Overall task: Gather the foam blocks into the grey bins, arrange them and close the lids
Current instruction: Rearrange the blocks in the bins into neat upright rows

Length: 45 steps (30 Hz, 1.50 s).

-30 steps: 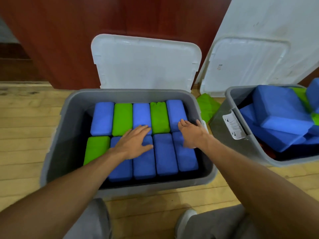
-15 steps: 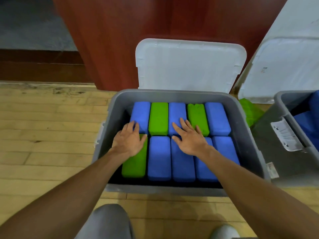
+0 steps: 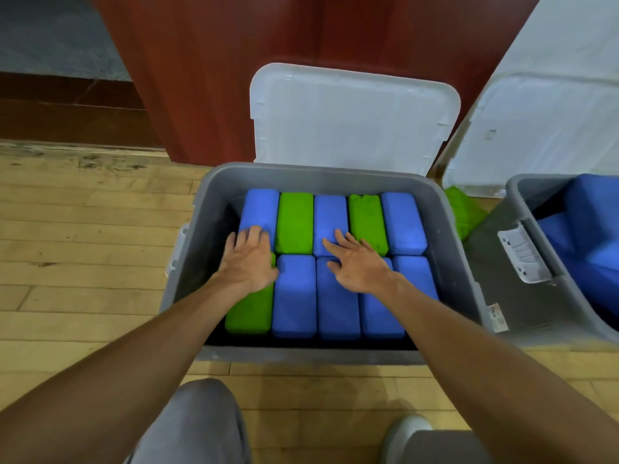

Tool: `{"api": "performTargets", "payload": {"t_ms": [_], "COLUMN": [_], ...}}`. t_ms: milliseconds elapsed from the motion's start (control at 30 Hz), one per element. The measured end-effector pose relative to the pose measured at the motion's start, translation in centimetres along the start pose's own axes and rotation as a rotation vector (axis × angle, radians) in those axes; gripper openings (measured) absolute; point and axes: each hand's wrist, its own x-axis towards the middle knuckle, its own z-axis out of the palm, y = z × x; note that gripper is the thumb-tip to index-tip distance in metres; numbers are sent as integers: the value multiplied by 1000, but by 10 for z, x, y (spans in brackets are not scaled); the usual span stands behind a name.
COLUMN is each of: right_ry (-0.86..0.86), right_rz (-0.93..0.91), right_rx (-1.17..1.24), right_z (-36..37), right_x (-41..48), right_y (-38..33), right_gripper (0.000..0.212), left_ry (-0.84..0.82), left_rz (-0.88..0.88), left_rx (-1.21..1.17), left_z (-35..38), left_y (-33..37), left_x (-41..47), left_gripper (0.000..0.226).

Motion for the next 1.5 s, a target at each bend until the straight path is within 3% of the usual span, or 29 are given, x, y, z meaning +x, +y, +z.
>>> {"api": "performTargets", "payload": {"t_ms": [67, 167, 300, 500, 733, 1033, 1167, 1300, 1400, 1500], "right_ry": [95, 310, 245, 271, 279, 176, 66, -29, 27, 79], "right_rz": [19, 192, 233, 231, 232, 261, 197, 105, 29, -11], "right_rx": [100, 168, 93, 49, 9, -25, -17, -63, -22, 8], "right_z": [-6, -10, -3, 7, 21, 8, -13, -22, -19, -24], "right_x": [-7, -19, -20, -9, -29, -22, -31, -39, -39, -40], "right_y": [14, 54, 92, 90, 84, 87, 92, 109, 116, 118], "right_gripper": [56, 59, 63, 54, 55, 58, 63, 81, 85, 71], "left_ry": [-5, 19, -41, 5, 51, -64, -95, -46, -55, -147], "left_rz": [105, 280, 409, 368, 403, 401, 384, 356, 335, 300], "left_rx": [-119, -208, -167, -37, -90, -83, -77, -81, -95, -108], "left_z": [-4, -2, 11, 29, 27, 26, 22, 20, 11, -3], "left_y": [21, 59, 98, 105, 101, 98, 104, 108, 116, 127], "left_x": [6, 21, 45, 44, 41, 37, 35, 38, 44, 50], "left_gripper": [68, 64, 65, 58, 52, 62, 74, 79, 81, 82]}}
